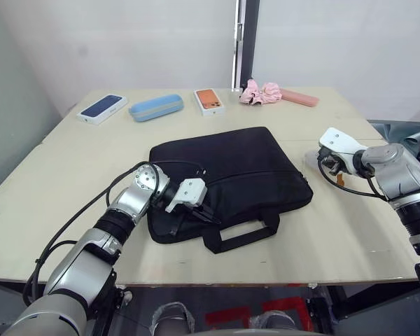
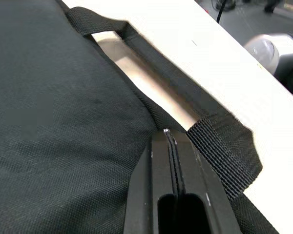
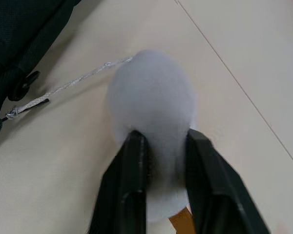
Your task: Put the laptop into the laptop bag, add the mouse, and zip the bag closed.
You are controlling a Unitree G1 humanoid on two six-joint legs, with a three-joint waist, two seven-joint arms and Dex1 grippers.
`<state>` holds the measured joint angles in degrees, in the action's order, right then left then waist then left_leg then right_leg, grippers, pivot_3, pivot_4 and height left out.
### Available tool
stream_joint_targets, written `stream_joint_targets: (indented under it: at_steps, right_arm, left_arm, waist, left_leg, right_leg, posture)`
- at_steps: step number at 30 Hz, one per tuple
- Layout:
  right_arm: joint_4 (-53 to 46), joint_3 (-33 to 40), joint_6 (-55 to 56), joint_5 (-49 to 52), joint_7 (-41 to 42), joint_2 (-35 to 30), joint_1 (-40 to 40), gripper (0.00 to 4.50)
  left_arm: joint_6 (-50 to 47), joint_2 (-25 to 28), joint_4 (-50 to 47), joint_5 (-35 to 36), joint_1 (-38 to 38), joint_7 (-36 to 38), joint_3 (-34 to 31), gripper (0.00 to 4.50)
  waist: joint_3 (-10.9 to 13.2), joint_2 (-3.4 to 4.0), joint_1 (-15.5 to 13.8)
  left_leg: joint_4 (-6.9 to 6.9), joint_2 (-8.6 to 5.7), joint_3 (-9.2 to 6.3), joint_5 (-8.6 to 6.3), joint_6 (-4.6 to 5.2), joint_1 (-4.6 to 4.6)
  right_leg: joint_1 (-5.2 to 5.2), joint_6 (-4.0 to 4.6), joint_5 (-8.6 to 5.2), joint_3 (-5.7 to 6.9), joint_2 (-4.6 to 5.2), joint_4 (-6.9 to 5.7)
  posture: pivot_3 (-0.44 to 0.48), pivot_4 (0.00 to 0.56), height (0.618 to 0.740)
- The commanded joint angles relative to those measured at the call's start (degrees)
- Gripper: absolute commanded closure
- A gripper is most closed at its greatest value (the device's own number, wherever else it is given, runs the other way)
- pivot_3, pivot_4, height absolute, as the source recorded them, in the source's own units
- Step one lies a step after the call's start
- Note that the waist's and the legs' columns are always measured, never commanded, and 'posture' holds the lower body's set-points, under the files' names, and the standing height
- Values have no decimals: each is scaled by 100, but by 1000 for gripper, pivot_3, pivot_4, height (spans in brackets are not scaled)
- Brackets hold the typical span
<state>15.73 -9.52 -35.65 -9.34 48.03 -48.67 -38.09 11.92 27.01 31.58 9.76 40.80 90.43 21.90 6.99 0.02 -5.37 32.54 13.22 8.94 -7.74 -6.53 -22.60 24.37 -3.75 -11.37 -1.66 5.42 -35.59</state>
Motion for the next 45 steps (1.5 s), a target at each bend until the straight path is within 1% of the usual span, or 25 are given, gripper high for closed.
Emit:
stream_joint_targets:
  at_steps: [1,6,8,9,13,16,18,21,23,24,26,28,29,31,32,35,38,40,42,45]
  right_arm:
    - [82,230,-56,165,102,-77,-130,1736]
    - [122,483,-194,586,431,-175,-93,38]
    - [-52,624,-290,813,673,-294,7,38]
    - [-124,691,-325,907,759,-359,43,38]
    - [-349,1118,-441,1308,1123,-859,197,38]
    - [-501,1424,-492,1612,1396,-1225,383,38]
    - [-623,1776,-508,1884,1696,-1545,648,38]
    - [-925,2625,-529,2430,2252,-1897,1383,0]
    - [-1157,3187,-628,2802,2462,-1930,1810,0]
    - [-1196,3354,-654,2874,2414,-1917,1934,0]
    - [-1231,3572,-707,2965,2297,-1898,2114,0]
    - [-1303,3794,-771,3063,2274,-1889,2362,0]
    - [-1339,3909,-769,3093,2273,-1890,2511,0]
    - [-1403,4146,-815,3177,2266,-1900,2752,0]
    - [-1424,4247,-846,3221,2264,-1909,2841,0]
    - [-1459,4405,-911,3398,2268,-1909,2983,0]
    - [-1508,4334,-910,3473,2244,-1912,3071,0]
    - [-1522,4242,-904,3511,2170,-1882,3039,0]
    - [-1497,4156,-879,3527,2088,-1869,2982,0]
    - [-1464,4109,-849,3552,2076,-1897,3027,0]
  left_arm:
    - [-645,85,-203,277,177,104,-314,4500]
    - [-1554,355,-998,760,109,126,-655,4500]
    - [-1937,489,-1366,968,26,91,-805,4500]
    - [-2135,552,-1534,1070,-10,73,-873,4500]
    - [-2766,942,-2150,1438,-195,-69,-1262,4500]
    - [-3021,1214,-2371,1539,-320,-223,-1513,4500]
    - [-3171,1530,-2460,1561,-474,-286,-1730,4500]
    - [-3497,2123,-2534,1735,-839,-274,-2193,3745]
    - [-3540,2517,-2502,1717,-1157,-294,-2487,3076]
    - [-3623,2674,-2508,1765,-1280,-356,-2669,2620]
    - [-3893,2925,-2588,1955,-1466,-464,-3023,1915]
    - [-4259,3312,-2695,2081,-1762,-516,-3417,1340]
    - [-4432,3550,-2746,2117,-1987,-486,-3615,857]
    - [-4679,3887,-2747,2185,-2335,-541,-4063,165]
    - [-4884,4017,-2735,2267,-2495,-552,-4292,75]
    - [-5277,4380,-2892,2215,-3204,-536,-4724,75]
    - [-5270,4454,-3191,2312,-3741,-366,-5227,75]
    - [-5605,4518,-3246,2427,-3917,-409,-5543,75]
    - [-5691,4503,-3228,2419,-4085,-454,-5861,75]
    - [-5827,4422,-3165,2520,-4106,-549,-6079,75]
  waist:
    - [7,-2,-3]
    - [27,0,11]
    - [43,-1,-2]
    - [47,-1,-9]
    - [97,0,-23]
    - [104,-1,-33]
    - [104,-1,-37]
    - [106,-2,-33]
    - [107,-3,-8]
    - [107,-3,11]
    - [108,-1,4]
    - [108,-2,-9]
    - [109,-4,-6]
    - [110,-5,-8]
    - [110,-5,-10]
    - [110,-5,-10]
    - [112,-8,-12]
    - [113,-11,-19]
    - [113,-11,-17]
    - [113,-11,-17]
  left_leg:
    - [0,1,0,0,0,-2]
    - [1,1,4,3,4,-56]
    - [-2,4,4,12,21,-63]
    - [-5,5,3,29,49,-64]
    - [-14,6,4,27,52,-64]
    - [-15,6,4,27,53,-66]
    - [-15,8,3,27,52,-64]
    - [-14,9,3,25,50,-62]
    - [-15,11,4,24,51,-61]
    - [-15,14,4,24,51,-61]
    - [-11,15,4,24,51,-60]
    - [0,15,4,22,48,-58]
    - [2,15,4,6,24,-57]
    - [5,15,3,-7,3,-55]
    - [5,14,4,-8,4,-55]
    - [5,13,4,-8,3,-55]
    - [4,14,4,-9,3,-53]
    - [5,14,2,-9,3,-53]
    - [6,14,2,-8,3,-52]
    - [6,14,2,-8,3,-52]
  right_leg:
    - [2,0,0,1,0,-1]
    - [54,2,1,0,-3,-2]
    - [62,5,-1,3,-6,-1]
    - [62,8,-3,5,-6,-1]
    - [62,16,-8,8,-8,6]
    - [63,17,-8,9,-8,8]
    - [62,17,-9,10,-9,8]
    - [59,17,-9,10,-9,10]
    - [59,16,-10,9,-10,12]
    - [60,16,-11,9,-13,13]
    - [60,16,-11,9,-14,11]
    - [56,17,-11,9,-12,5]
    - [54,17,-11,9,-11,5]
    - [50,17,-11,8,-11,6]
    - [51,16,-12,7,-10,7]
    - [52,16,-12,7,-9,7]
    - [50,15,-13,8,-9,8]
    - [49,15,-13,9,-9,7]
    - [48,15,-13,9,-9,7]
    - [48,15,-13,8,-9,7]
  posture:
    - [0,150,740]
    - [0,150,740]
    - [0,150,740]
    - [0,150,740]
    - [0,150,740]
    - [0,150,740]
    - [0,150,740]
    - [0,150,740]
    - [0,150,740]
    - [0,150,740]
    - [0,150,740]
    - [0,150,740]
    - [0,150,740]
    - [0,150,740]
    - [0,150,740]
    - [0,150,740]
    - [0,150,740]
    - [0,150,740]
    - [0,150,740]
    - [0,150,740]
